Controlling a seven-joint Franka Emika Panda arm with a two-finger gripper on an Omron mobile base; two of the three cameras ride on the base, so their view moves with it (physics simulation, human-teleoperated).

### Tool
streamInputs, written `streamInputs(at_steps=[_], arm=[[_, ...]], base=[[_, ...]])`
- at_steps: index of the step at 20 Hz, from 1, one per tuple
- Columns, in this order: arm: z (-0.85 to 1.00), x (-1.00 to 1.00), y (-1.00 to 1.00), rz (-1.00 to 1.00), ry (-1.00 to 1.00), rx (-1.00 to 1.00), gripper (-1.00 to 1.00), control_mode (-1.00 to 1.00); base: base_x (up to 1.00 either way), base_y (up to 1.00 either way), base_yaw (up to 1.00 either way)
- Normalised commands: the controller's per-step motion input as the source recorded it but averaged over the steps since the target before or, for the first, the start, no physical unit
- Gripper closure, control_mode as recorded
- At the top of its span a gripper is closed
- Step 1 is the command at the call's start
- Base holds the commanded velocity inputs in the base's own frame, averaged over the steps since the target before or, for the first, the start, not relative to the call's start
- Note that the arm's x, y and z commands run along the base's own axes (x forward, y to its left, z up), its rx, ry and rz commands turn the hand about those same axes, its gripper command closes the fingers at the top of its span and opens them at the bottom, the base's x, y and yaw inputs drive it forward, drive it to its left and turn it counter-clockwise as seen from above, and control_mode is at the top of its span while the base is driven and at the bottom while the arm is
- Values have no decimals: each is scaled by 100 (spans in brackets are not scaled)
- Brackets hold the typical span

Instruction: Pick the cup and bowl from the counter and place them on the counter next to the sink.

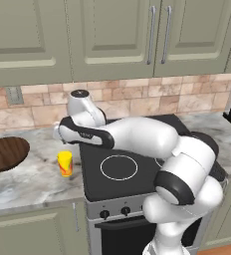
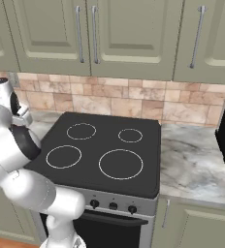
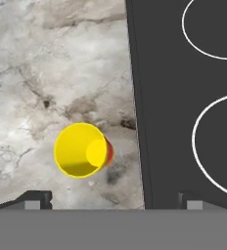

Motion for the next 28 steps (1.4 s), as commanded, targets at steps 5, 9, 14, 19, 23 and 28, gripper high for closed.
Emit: streamInputs(at_steps=[5, 9, 14, 19, 23, 28], arm=[[-1, 22, 20, -2, 0, 0, -100, -100], [-7, 21, 13, 0, 0, 0, -100, -100], [-6, 7, 0, 0, 0, 0, -100, -100], [-11, 0, -18, 0, 0, 0, -100, -100], [-17, 0, -16, 0, 0, 0, -100, -100], [-32, 0, -4, 0, 0, 3, -100, -100]], base=[[0, 0, 0], [0, 0, 0], [0, 0, 0], [0, 0, 0], [0, 0, 0], [0, 0, 0]])
